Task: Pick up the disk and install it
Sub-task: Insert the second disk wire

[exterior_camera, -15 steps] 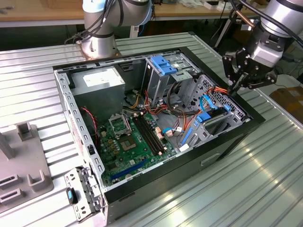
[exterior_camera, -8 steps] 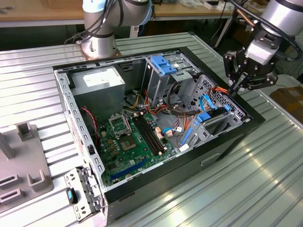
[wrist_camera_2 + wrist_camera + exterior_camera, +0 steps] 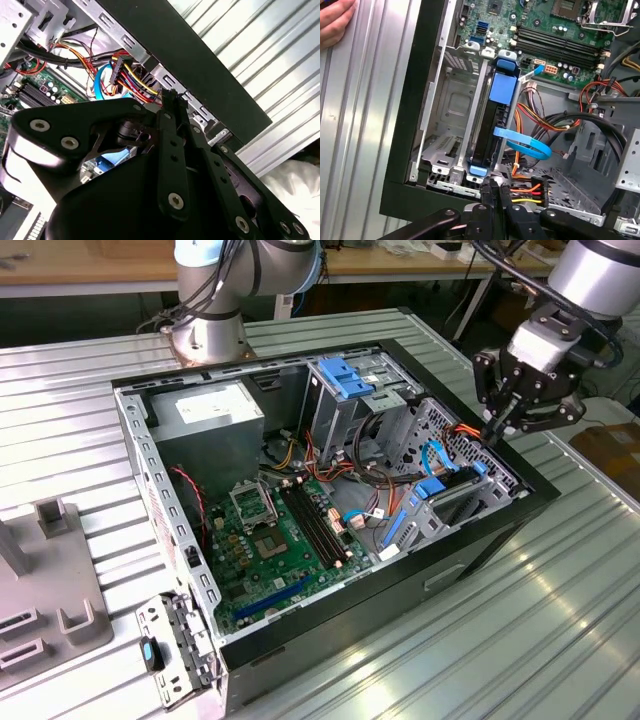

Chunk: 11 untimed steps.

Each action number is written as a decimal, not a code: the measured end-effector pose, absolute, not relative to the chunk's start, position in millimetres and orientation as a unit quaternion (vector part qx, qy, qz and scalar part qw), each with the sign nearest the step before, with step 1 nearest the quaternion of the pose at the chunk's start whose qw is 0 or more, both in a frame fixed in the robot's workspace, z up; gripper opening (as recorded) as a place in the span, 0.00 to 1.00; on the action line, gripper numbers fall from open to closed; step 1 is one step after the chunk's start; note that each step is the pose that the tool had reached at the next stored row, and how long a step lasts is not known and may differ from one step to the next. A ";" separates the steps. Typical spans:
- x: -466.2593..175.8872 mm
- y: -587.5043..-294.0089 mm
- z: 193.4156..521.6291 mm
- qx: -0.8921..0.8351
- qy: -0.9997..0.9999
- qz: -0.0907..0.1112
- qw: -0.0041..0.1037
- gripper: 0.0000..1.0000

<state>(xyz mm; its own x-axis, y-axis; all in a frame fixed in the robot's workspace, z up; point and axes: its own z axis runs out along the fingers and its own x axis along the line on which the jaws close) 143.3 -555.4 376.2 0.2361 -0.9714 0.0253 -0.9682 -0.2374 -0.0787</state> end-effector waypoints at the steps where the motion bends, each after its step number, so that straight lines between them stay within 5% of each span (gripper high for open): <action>1: 143.2 -555.5 376.1 -0.782 0.622 -0.034 0.023 0.16; 11: 128.0 -556.6 374.6 -0.750 0.660 -0.034 0.023 0.16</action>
<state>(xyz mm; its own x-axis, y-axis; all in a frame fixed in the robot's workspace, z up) 128.0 -556.6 374.6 0.1273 -0.9917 0.0199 -0.9885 -0.1285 -0.0795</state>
